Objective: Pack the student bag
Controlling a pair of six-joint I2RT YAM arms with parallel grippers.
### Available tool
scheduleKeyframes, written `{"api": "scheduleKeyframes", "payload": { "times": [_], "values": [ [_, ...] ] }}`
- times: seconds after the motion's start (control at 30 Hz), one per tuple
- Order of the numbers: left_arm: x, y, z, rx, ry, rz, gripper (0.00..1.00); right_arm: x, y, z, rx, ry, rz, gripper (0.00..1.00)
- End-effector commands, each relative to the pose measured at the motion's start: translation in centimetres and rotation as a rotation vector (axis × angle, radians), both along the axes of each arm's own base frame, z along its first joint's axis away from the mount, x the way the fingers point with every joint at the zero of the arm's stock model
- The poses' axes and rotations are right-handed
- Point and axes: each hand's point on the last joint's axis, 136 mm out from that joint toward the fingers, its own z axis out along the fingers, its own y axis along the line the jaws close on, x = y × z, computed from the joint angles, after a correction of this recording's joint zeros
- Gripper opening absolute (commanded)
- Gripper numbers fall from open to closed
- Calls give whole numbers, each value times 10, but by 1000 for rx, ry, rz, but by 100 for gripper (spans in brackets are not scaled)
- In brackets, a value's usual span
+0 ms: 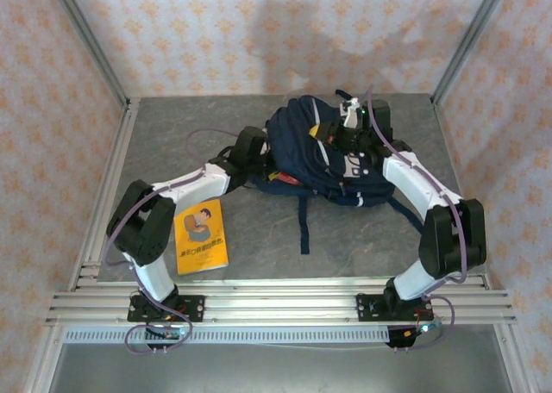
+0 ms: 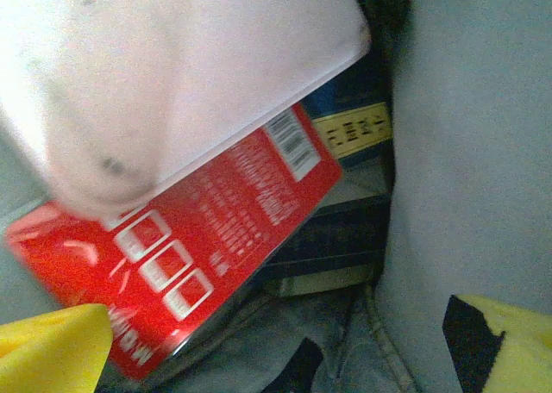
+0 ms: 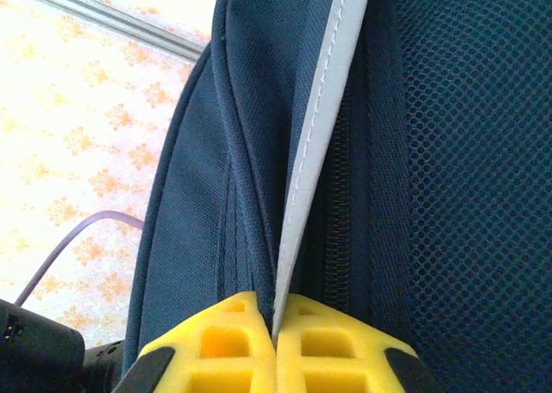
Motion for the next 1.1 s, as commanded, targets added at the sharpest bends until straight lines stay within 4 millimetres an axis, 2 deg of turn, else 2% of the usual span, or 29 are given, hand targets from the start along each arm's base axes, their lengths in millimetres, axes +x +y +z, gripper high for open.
{"api": "scheduleKeyframes", "payload": {
  "times": [0.0, 0.13, 0.27, 0.3, 0.4, 0.5, 0.63, 0.77, 0.83, 0.93, 1.07],
  "values": [
    [-19, 41, 18, 69, -18, 31, 100, 20, -46, -14, -164, -30, -208, 0],
    [-43, 106, 22, 299, -10, 164, 100, 18, -46, -25, -269, -22, -207, 0],
    [-67, 154, 25, 409, -11, 269, 100, 15, -35, -38, -390, -19, -183, 0],
    [-74, 167, 24, 446, 1, 305, 100, 15, -36, -40, -428, -18, -187, 3],
    [-94, 205, 10, 543, 58, 407, 100, 14, -39, -43, -568, -29, -219, 25],
    [-114, 233, -22, 556, 168, 506, 100, 7, -36, -34, -702, -92, -241, 41],
    [-124, 233, -59, 513, 225, 497, 98, -7, -25, -18, -771, -162, -237, 43],
    [-125, 217, -84, 473, 268, 418, 97, -31, -3, -15, -709, -187, -190, 36],
    [-124, 203, -96, 408, 285, 376, 97, -45, 13, -22, -630, -152, -141, 31],
    [-125, 182, -113, 322, 313, 333, 97, -68, 38, -42, -516, -47, -57, 24],
    [-123, 147, -122, 195, 301, 286, 97, -99, 69, -76, -441, 83, 80, 21]
  ]
}}
